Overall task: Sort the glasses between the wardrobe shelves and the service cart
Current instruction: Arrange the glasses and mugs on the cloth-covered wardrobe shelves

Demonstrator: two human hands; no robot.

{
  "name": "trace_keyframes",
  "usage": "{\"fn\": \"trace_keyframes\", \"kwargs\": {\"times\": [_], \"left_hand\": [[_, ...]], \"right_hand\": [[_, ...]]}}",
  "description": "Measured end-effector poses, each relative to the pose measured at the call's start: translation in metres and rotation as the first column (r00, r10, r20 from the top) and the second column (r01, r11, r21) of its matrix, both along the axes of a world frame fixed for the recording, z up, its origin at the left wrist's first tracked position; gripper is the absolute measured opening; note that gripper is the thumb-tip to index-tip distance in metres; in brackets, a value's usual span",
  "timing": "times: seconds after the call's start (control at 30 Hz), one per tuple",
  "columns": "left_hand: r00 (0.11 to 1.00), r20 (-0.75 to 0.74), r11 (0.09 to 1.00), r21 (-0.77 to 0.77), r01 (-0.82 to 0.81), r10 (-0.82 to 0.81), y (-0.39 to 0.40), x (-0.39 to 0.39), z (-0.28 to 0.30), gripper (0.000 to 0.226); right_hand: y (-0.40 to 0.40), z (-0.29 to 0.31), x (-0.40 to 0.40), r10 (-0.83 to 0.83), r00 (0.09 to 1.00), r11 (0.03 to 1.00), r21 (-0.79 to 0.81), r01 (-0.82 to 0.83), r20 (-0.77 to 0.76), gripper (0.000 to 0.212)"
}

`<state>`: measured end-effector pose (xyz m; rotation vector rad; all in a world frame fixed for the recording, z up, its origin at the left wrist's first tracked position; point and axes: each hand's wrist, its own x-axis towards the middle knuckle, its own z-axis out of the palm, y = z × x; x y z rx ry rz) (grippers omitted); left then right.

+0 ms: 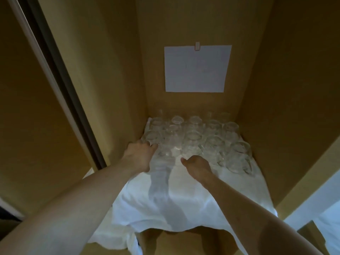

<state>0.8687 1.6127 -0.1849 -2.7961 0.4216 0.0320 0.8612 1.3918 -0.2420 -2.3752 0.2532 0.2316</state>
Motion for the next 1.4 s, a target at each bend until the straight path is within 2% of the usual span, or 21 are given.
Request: {"fn": "trace_keyframes", "kwargs": {"times": [0.07, 0.2, 0.37, 0.53, 0.63, 0.83, 0.9, 1.07, 1.13, 1.23, 1.3, 1.4], "left_hand": [[1.000, 0.008, 0.994, 0.110, 0.019, -0.020, 0.000, 0.001, 0.002, 0.062], [0.995, 0.054, 0.958, 0.279, 0.062, -0.080, -0.005, 0.004, 0.000, 0.047], [0.986, 0.025, 0.901, 0.411, 0.138, -0.162, -0.016, 0.009, -0.012, 0.036], [0.979, 0.004, 0.874, 0.451, 0.180, -0.203, -0.024, 0.014, -0.012, 0.043], [0.973, -0.013, 0.858, 0.468, 0.210, -0.231, -0.030, 0.019, -0.013, 0.039], [0.952, -0.045, 0.771, 0.576, 0.272, -0.302, -0.040, 0.022, -0.020, 0.031], [0.951, -0.030, 0.768, 0.583, 0.266, -0.306, -0.038, 0.020, -0.020, 0.031], [0.953, 0.016, 0.859, 0.439, 0.264, -0.302, -0.026, 0.016, -0.021, 0.047], [0.962, 0.026, 0.917, 0.308, 0.252, -0.272, -0.023, 0.014, -0.020, 0.057], [0.983, 0.099, 0.988, 0.045, 0.149, -0.152, -0.022, 0.010, -0.014, 0.063], [0.987, 0.146, 0.990, -0.114, 0.087, -0.070, -0.022, 0.005, -0.011, 0.068], [0.983, 0.179, 0.966, -0.256, 0.015, 0.033, -0.020, -0.009, -0.008, 0.070]], "right_hand": [[0.003, -0.004, 0.001, 0.109, 0.994, 0.983, -0.150, -0.104, 0.028, 0.047], [0.001, -0.018, 0.003, 0.224, 0.974, 0.934, -0.295, -0.203, 0.038, 0.052], [-0.001, -0.028, 0.005, 0.369, 0.930, 0.779, -0.545, -0.310, -0.002, 0.054], [0.002, -0.036, 0.003, 0.372, 0.925, 0.758, -0.549, -0.351, -0.078, 0.056], [0.004, -0.041, 0.002, 0.368, 0.922, 0.753, -0.543, -0.372, -0.122, 0.056], [0.002, -0.040, 0.004, 0.368, 0.921, 0.761, -0.526, -0.379, -0.131, 0.058], [-0.001, -0.038, 0.003, 0.364, 0.924, 0.774, -0.513, -0.371, -0.119, 0.058], [-0.007, -0.032, -0.003, 0.370, 0.926, 0.787, -0.505, -0.355, -0.076, 0.059], [-0.008, -0.025, -0.006, 0.374, 0.926, 0.794, -0.502, -0.344, -0.043, 0.061], [-0.006, -0.010, -0.009, 0.386, 0.922, 0.796, -0.511, -0.325, 0.016, 0.064], [-0.005, 0.000, -0.012, 0.397, 0.916, 0.793, -0.521, -0.315, 0.052, 0.065], [-0.002, 0.011, -0.019, 0.426, 0.901, 0.776, -0.547, -0.316, 0.085, 0.067]]}}
